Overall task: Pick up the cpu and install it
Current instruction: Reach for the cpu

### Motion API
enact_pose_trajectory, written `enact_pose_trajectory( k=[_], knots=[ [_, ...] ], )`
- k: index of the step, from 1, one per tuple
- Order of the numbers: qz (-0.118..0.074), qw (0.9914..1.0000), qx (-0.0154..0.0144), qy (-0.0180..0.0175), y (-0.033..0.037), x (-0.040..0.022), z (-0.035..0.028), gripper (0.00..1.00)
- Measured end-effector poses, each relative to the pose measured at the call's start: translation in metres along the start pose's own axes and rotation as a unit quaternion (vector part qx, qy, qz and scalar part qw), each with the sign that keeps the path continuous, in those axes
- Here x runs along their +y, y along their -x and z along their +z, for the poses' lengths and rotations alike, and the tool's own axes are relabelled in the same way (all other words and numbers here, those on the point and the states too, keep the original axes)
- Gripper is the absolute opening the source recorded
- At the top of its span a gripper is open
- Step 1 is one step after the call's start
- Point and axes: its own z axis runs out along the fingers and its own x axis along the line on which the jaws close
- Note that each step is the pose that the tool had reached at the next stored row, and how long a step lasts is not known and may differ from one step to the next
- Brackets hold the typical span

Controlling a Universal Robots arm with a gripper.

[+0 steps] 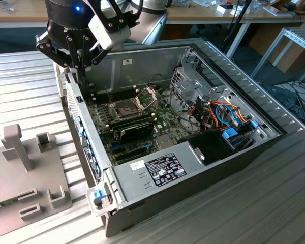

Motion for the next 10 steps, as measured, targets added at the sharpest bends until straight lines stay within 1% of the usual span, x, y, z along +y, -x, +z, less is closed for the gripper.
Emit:
enact_pose_trajectory(
  k=[10],
  knots=[
    [0.000,1.00000,0.0000,0.0000,-0.0050,-0.0004,-0.0001,0.11]
  ],
)
